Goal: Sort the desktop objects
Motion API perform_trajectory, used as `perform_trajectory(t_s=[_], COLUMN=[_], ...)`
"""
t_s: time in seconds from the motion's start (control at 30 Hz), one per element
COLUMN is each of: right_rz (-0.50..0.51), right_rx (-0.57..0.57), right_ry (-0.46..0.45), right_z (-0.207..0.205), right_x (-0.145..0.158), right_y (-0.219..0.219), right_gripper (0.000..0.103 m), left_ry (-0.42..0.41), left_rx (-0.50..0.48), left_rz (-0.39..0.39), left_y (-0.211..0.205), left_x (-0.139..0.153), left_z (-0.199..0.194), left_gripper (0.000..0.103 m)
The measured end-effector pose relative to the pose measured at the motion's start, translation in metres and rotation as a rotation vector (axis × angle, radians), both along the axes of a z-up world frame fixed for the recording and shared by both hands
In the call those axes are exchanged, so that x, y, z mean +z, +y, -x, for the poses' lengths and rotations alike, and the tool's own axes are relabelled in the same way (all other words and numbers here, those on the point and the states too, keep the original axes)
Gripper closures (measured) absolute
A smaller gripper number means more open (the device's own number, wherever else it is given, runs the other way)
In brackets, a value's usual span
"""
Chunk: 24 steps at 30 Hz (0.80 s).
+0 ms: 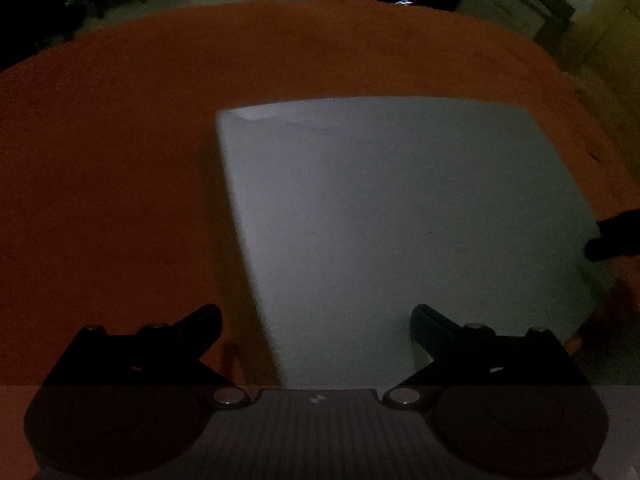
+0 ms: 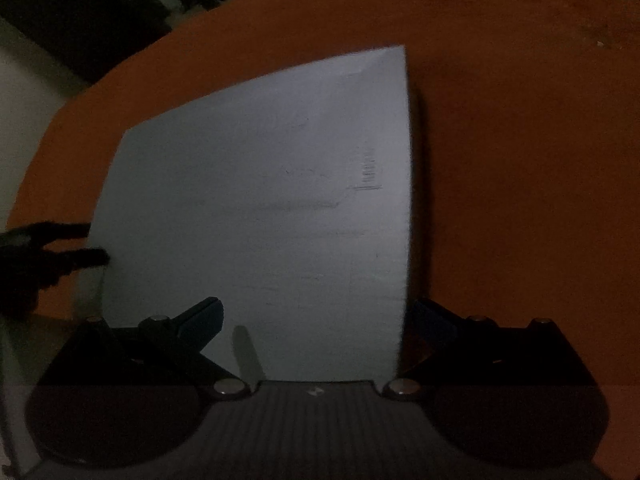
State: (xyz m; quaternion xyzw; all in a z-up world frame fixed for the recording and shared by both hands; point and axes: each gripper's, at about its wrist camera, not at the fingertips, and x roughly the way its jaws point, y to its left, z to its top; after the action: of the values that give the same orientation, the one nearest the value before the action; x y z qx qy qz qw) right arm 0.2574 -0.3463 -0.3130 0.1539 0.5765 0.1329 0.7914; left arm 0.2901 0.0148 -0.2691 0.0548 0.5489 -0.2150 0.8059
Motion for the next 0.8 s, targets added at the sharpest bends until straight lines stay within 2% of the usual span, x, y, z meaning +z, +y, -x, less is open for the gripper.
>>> perform_trajectory(t_s=[0.17, 0.27, 0.3, 0.33, 0.4, 0.47, 0.5, 0.57, 0.6, 0.67, 0.8], right_rz=[-0.034, -0.121, -0.089, -0.007, 0.237, 0.362, 0.363, 0.267, 0.183, 0.1, 0.017], right_rx=[0.055, 0.135, 0.156, 0.169, 0.212, 0.217, 0.207, 0.126, 0.069, -0.002, -0.001], right_ry=[-0.046, 0.04, 0.035, -0.03, -0.149, -0.159, -0.125, -0.029, -0.005, 0.012, 0.03], right_z=[-0.006, -0.019, -0.022, -0.022, -0.022, -0.022, -0.022, -0.026, -0.026, -0.026, -0.025], right_x=[0.023, 0.029, 0.033, 0.038, 0.04, 0.031, 0.023, 0.005, 0.0, -0.008, -0.017], right_y=[0.008, 0.013, 0.02, 0.028, 0.047, 0.053, 0.05, 0.036, 0.026, 0.016, 0.008], right_gripper=[0.0, 0.0, 0.0, 0.0, 0.0, 0.0, 0.0, 0.0, 0.0, 0.0, 0.0], left_ry=[-0.043, -0.07, -0.082, -0.09, -0.075, -0.06, -0.052, -0.034, -0.026, -0.012, 0.078], left_rx=[0.01, 0.01, 0.018, 0.047, 0.128, 0.167, 0.178, 0.185, 0.181, 0.161, 0.187], left_rz=[0.009, 0.008, -0.003, -0.035, -0.078, -0.05, -0.038, -0.031, -0.03, -0.01, 0.096], left_y=[0.0, -0.001, -0.001, -0.001, 0.001, 0.007, 0.01, 0.01, 0.009, 0.007, 0.014], left_x=[0.002, 0.003, 0.003, 0.003, 0.002, -0.001, -0.002, -0.005, -0.006, -0.007, -0.017], left_z=[0.002, 0.004, 0.004, 0.003, 0.004, 0.002, 0.002, 0.0, -0.001, -0.002, -0.005], left_gripper=[0.001, 0.001, 0.001, 0.001, 0.0, 0.0, 0.0, 0.0, 0.0, 0.0, 0.001])
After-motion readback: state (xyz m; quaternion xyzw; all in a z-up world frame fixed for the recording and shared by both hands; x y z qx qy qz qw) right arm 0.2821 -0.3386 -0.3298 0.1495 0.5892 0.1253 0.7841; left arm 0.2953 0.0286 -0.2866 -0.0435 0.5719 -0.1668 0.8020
